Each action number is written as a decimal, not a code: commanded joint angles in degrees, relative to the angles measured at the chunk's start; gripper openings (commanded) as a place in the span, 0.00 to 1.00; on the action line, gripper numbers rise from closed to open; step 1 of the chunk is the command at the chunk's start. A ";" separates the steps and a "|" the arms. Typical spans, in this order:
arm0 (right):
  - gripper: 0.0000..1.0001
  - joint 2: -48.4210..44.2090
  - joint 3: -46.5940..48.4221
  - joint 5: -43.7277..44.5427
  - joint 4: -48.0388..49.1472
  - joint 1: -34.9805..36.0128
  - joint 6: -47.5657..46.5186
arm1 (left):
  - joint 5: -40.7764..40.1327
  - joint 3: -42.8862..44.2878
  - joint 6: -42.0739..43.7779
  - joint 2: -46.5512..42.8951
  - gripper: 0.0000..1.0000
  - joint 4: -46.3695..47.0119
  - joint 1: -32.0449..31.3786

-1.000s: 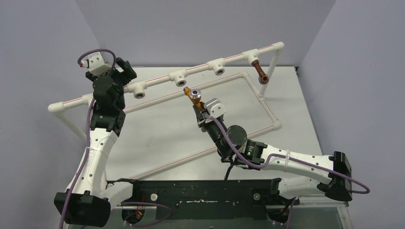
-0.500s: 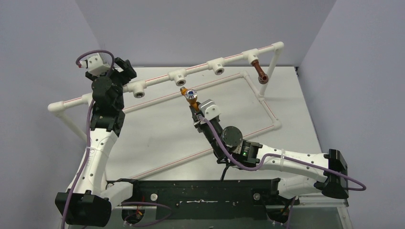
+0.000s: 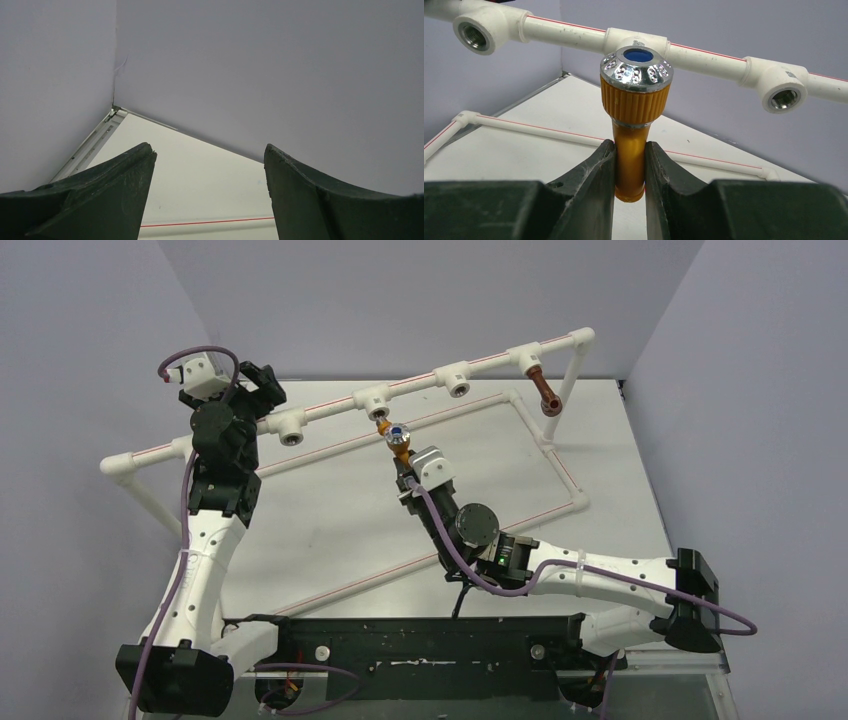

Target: Install the water faucets

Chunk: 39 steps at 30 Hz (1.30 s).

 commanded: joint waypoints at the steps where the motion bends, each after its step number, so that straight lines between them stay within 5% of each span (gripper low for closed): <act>1: 0.00 -0.27 3.96 1.29 5.12 0.55 -0.74 | 4.14 -6.90 0.72 2.59 0.77 -21.31 -0.21; 39: 0.00 5.88 8.68 6.13 3.39 2.30 -6.61 | 4.22 -7.40 1.05 1.77 0.77 -21.36 -0.21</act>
